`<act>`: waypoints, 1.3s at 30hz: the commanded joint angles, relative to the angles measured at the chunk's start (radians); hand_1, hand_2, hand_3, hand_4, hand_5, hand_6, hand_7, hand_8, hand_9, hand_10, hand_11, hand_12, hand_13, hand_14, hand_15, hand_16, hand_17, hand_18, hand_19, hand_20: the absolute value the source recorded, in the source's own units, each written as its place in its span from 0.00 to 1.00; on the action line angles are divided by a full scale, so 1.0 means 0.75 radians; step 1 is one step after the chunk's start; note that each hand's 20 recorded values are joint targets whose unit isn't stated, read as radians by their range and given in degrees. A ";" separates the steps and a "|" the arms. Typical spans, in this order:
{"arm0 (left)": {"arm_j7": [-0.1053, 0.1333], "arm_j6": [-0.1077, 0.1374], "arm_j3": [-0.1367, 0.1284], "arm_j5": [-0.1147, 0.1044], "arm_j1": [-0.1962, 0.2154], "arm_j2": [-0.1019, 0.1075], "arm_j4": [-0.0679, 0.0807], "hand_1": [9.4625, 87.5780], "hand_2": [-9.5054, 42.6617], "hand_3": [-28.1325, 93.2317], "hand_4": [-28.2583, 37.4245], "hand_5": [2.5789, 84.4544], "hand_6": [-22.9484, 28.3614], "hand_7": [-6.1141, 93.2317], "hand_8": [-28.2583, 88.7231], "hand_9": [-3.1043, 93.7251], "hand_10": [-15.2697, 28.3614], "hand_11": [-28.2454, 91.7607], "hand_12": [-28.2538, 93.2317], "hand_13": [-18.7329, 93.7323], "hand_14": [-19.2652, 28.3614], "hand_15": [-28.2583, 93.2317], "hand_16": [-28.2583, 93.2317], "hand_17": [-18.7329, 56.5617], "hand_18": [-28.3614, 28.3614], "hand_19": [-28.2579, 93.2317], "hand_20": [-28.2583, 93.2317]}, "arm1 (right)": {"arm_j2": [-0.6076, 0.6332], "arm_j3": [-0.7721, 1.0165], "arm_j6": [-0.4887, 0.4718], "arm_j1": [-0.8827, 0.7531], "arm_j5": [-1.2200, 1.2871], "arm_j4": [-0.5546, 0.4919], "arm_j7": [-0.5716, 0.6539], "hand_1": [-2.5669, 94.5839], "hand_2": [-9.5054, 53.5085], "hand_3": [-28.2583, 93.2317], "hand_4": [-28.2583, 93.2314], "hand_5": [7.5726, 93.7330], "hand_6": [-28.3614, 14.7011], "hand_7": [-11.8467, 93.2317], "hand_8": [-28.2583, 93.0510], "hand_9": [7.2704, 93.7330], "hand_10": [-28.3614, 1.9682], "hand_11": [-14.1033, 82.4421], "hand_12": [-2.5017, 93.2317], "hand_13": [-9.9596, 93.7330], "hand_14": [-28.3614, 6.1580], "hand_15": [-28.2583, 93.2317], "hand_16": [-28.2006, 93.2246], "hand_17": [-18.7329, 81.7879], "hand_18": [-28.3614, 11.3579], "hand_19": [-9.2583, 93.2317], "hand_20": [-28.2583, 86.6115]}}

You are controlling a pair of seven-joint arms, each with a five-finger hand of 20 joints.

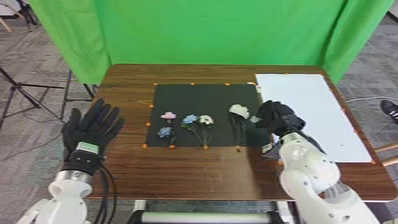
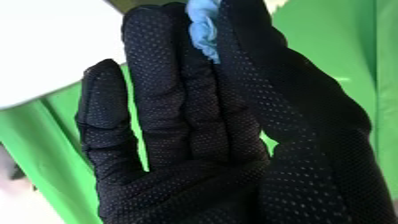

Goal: Arrange flowers

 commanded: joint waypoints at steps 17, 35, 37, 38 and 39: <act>0.067 0.064 -0.024 -0.064 0.031 0.025 -0.034 0.23 0.45 0.83 0.00 0.43 0.60 0.23 0.16 0.35 0.65 0.43 0.32 0.33 0.66 0.54 0.17 0.18 0.73 0.52 0.31 | -0.003 -0.017 0.020 -0.056 0.070 -0.034 0.049 0.52 0.00 0.87 0.00 0.53 0.55 0.33 0.11 0.59 0.46 0.41 0.23 0.64 0.53 0.67 0.43 0.51 0.24 0.86 0.52; 0.095 0.042 -0.059 -0.057 0.041 0.019 -0.021 0.23 0.46 0.83 0.00 0.44 0.59 0.23 0.15 0.36 0.66 0.44 0.32 0.35 0.67 0.55 0.17 0.17 0.73 0.52 0.31 | -0.003 0.076 0.030 -0.055 0.109 -0.108 0.131 0.44 0.00 0.88 0.00 0.43 0.47 0.28 0.13 0.51 0.35 0.50 0.27 0.60 0.41 0.79 0.43 0.50 0.20 0.90 0.53; 0.104 0.034 -0.071 -0.056 0.041 0.031 -0.015 0.23 0.46 0.82 0.00 0.44 0.59 0.23 0.15 0.36 0.66 0.44 0.32 0.35 0.68 0.55 0.17 0.17 0.73 0.52 0.31 | -0.007 0.119 0.082 -0.065 0.189 -0.095 0.038 0.43 0.00 0.88 0.00 0.42 0.47 0.27 0.13 0.50 0.33 0.51 0.27 0.60 0.40 0.80 0.43 0.50 0.20 0.90 0.53; 0.103 0.031 -0.075 -0.049 0.035 0.035 -0.011 0.23 0.46 0.82 0.00 0.44 0.59 0.22 0.15 0.37 0.66 0.44 0.32 0.35 0.68 0.55 0.17 0.17 0.73 0.52 0.31 | -0.012 0.154 0.149 -0.075 0.332 -0.082 -0.054 0.39 0.00 0.88 0.00 0.41 0.46 0.27 0.14 0.49 0.32 0.51 0.27 0.59 0.39 0.80 0.43 0.50 0.20 0.90 0.53; 0.098 0.016 -0.078 -0.028 0.030 0.039 -0.004 0.23 0.46 0.82 0.00 0.44 0.59 0.22 0.15 0.37 0.66 0.44 0.32 0.36 0.68 0.55 0.17 0.17 0.73 0.52 0.31 | -0.021 0.183 0.197 -0.079 0.482 -0.074 -0.112 0.37 0.00 0.88 0.00 0.41 0.46 0.27 0.14 0.49 0.32 0.50 0.27 0.58 0.39 0.79 0.42 0.50 0.20 0.90 0.53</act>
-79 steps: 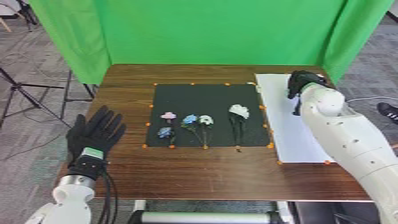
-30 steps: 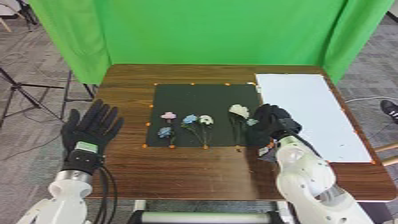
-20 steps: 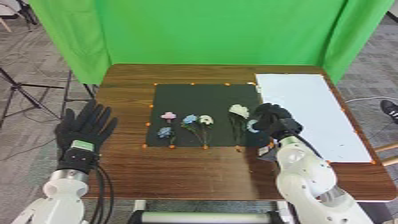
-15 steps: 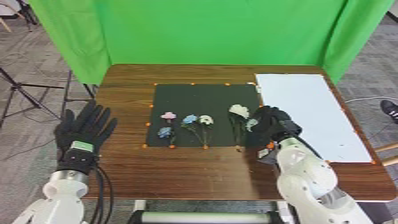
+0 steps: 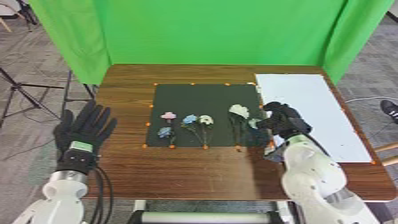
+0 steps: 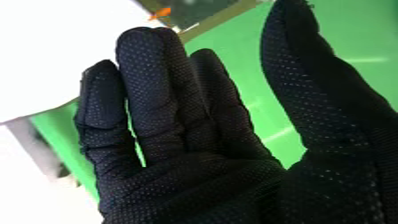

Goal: Arrange flowers

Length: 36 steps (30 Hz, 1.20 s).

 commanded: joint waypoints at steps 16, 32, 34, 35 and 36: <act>0.032 -0.150 -0.086 0.161 -0.020 0.093 0.081 0.17 0.49 0.80 0.00 0.40 0.56 0.15 0.16 0.34 0.62 0.36 0.29 0.34 0.64 0.45 0.16 0.18 0.72 0.49 0.30 | -0.129 0.304 0.103 -0.014 1.547 0.095 -0.956 0.10 0.24 0.90 0.00 0.34 0.59 0.23 0.14 0.31 0.53 0.18 0.14 0.35 0.42 0.34 0.35 0.33 0.27 0.44 0.40; 0.094 -0.136 -0.139 0.188 0.031 0.112 0.038 0.15 0.48 0.80 0.00 0.38 0.55 0.15 0.17 0.33 0.61 0.35 0.29 0.33 0.61 0.41 0.17 0.19 0.71 0.48 0.31 | -0.135 0.382 0.072 -0.080 1.564 0.013 -0.881 0.10 0.22 0.90 0.00 0.36 0.57 0.22 0.15 0.30 0.53 0.17 0.14 0.35 0.40 0.31 0.38 0.32 0.26 0.41 0.42; 0.097 -0.134 -0.141 0.192 0.029 0.111 0.038 0.16 0.48 0.80 0.00 0.37 0.55 0.15 0.17 0.33 0.61 0.35 0.29 0.33 0.61 0.41 0.17 0.19 0.71 0.48 0.31 | -0.135 0.388 0.060 -0.084 1.565 0.009 -0.867 0.10 0.22 0.90 0.00 0.36 0.57 0.22 0.15 0.30 0.53 0.17 0.14 0.35 0.40 0.31 0.38 0.32 0.26 0.41 0.42; 0.112 -0.126 -0.142 0.186 0.037 0.113 0.031 0.16 0.48 0.80 0.00 0.37 0.55 0.15 0.17 0.33 0.61 0.35 0.29 0.33 0.61 0.41 0.17 0.19 0.71 0.48 0.31 | -0.134 0.387 0.055 -0.082 1.569 0.010 -0.866 0.11 0.22 0.90 0.00 0.36 0.57 0.22 0.15 0.30 0.53 0.17 0.14 0.35 0.40 0.31 0.38 0.32 0.26 0.41 0.42; 0.099 -0.128 -0.144 0.193 0.029 0.107 0.035 0.16 0.48 0.80 0.00 0.37 0.55 0.15 0.17 0.33 0.61 0.35 0.29 0.33 0.61 0.41 0.17 0.19 0.71 0.48 0.31 | -0.131 0.387 0.063 -0.087 1.572 0.005 -0.862 0.11 0.22 0.90 0.00 0.36 0.57 0.22 0.15 0.30 0.52 0.17 0.14 0.35 0.40 0.31 0.38 0.32 0.26 0.41 0.42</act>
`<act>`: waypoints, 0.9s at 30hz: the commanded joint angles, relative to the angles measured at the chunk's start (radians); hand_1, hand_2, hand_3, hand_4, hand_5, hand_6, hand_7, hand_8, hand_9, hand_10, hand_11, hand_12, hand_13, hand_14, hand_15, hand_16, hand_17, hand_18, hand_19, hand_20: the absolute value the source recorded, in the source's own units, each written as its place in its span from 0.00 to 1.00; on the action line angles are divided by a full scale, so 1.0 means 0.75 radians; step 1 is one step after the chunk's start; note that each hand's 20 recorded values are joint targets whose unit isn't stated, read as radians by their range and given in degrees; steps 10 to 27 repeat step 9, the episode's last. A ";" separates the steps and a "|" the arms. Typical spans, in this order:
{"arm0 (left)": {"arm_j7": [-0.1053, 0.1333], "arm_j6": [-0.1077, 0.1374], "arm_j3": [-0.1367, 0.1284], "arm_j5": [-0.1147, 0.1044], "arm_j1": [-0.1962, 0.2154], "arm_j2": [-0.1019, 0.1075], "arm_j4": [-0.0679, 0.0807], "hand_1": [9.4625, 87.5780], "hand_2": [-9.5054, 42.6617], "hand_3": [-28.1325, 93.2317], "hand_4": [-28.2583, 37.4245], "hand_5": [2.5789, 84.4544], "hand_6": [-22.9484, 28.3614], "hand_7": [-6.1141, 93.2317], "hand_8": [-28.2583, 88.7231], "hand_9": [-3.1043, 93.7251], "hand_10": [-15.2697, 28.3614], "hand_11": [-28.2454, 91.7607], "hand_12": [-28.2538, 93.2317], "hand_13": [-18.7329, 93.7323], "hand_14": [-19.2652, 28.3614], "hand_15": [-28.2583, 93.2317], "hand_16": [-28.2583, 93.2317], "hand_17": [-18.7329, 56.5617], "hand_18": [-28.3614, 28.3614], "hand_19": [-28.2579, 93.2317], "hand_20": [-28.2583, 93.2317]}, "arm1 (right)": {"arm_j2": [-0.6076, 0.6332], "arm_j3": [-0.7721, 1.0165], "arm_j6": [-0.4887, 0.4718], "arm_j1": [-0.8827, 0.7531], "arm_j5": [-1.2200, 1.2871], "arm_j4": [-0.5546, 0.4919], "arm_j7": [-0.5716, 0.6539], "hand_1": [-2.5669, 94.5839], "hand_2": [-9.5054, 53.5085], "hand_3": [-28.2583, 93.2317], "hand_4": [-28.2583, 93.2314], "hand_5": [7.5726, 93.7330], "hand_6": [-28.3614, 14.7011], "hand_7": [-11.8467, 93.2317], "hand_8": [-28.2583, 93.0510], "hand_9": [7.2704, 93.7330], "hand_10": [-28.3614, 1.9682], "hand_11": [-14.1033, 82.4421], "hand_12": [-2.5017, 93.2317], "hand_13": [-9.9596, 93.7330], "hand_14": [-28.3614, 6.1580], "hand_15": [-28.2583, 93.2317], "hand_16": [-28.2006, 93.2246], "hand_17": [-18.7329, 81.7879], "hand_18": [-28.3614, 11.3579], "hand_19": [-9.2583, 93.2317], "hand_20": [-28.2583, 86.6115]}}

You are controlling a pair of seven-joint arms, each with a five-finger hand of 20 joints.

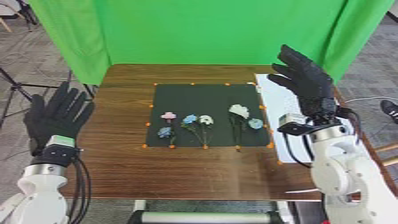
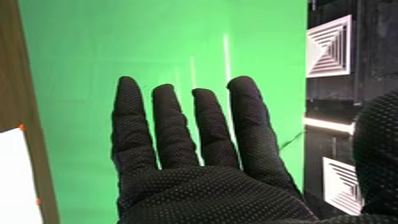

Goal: Arrange flowers

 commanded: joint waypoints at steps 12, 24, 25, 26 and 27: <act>0.063 -0.015 -0.028 -0.001 0.030 -0.001 -0.040 0.16 0.48 0.81 0.00 0.38 0.55 0.15 0.16 0.33 0.61 0.35 0.29 0.34 0.62 0.42 0.17 0.19 0.71 0.48 0.31 | 0.017 0.049 -0.013 -0.055 -0.013 -0.044 0.036 0.12 0.22 0.90 0.00 0.37 0.56 0.23 0.15 0.31 0.51 0.17 0.14 0.36 0.38 0.32 0.38 0.32 0.25 0.42 0.42; 0.063 -0.015 -0.028 -0.001 0.030 -0.001 -0.040 0.16 0.48 0.81 0.00 0.38 0.55 0.15 0.16 0.33 0.61 0.35 0.29 0.34 0.62 0.42 0.17 0.19 0.71 0.48 0.31 | 0.017 0.049 -0.013 -0.055 -0.013 -0.044 0.036 0.12 0.22 0.90 0.00 0.37 0.56 0.23 0.15 0.31 0.51 0.17 0.14 0.36 0.38 0.32 0.38 0.32 0.25 0.42 0.42; 0.063 -0.015 -0.028 -0.001 0.030 -0.001 -0.040 0.16 0.48 0.81 0.00 0.38 0.55 0.15 0.16 0.33 0.61 0.35 0.29 0.34 0.62 0.42 0.17 0.19 0.71 0.48 0.31 | 0.017 0.049 -0.013 -0.055 -0.013 -0.044 0.036 0.12 0.22 0.90 0.00 0.37 0.56 0.23 0.15 0.31 0.51 0.17 0.14 0.36 0.38 0.32 0.38 0.32 0.25 0.42 0.42; 0.063 -0.015 -0.028 -0.001 0.030 -0.001 -0.040 0.16 0.48 0.81 0.00 0.38 0.55 0.15 0.16 0.33 0.61 0.35 0.29 0.34 0.62 0.42 0.17 0.19 0.71 0.48 0.31 | 0.017 0.049 -0.013 -0.055 -0.013 -0.044 0.036 0.12 0.22 0.90 0.00 0.37 0.56 0.23 0.15 0.31 0.51 0.17 0.14 0.36 0.38 0.32 0.38 0.32 0.25 0.42 0.42; 0.063 -0.015 -0.028 -0.001 0.030 -0.001 -0.040 0.16 0.48 0.81 0.00 0.38 0.55 0.15 0.16 0.33 0.61 0.35 0.29 0.34 0.62 0.42 0.17 0.19 0.71 0.48 0.31 | 0.017 0.049 -0.013 -0.055 -0.013 -0.044 0.036 0.12 0.22 0.90 0.00 0.37 0.56 0.23 0.15 0.31 0.51 0.17 0.14 0.36 0.38 0.32 0.38 0.32 0.25 0.42 0.42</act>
